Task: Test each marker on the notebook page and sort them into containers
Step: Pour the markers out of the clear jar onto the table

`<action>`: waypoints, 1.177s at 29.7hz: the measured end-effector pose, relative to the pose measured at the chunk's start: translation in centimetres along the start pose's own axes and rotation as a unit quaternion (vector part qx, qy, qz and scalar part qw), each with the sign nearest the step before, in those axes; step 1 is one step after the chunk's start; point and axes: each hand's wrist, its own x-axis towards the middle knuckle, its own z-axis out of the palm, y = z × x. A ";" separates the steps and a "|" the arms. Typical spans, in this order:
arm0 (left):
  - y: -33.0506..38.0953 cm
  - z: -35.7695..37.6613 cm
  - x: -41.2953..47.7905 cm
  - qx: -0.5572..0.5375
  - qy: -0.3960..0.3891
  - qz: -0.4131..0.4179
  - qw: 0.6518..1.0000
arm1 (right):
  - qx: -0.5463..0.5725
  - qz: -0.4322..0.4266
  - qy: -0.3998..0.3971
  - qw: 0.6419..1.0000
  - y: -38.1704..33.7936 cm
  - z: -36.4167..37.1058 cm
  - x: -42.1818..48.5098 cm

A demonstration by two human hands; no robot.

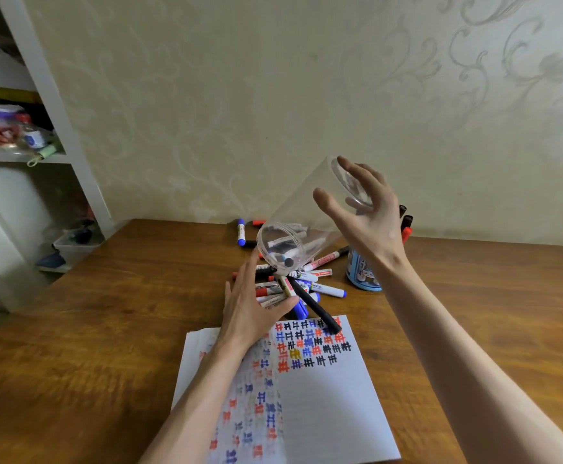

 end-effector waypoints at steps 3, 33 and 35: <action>0.1 0.1 0.0 0.033 -0.007 0.003 0.999 | 0.001 0.001 0.001 1.000 0.1 0.1 -0.3; 2.2 -1.2 -1.4 -0.083 0.065 0.036 0.994 | 0.076 0.076 -0.012 0.994 1.1 -0.9 -4.4; 2.4 -1.3 -1.5 -0.123 0.055 0.039 0.990 | 0.071 0.086 -0.016 0.994 1.4 -1.3 -5.0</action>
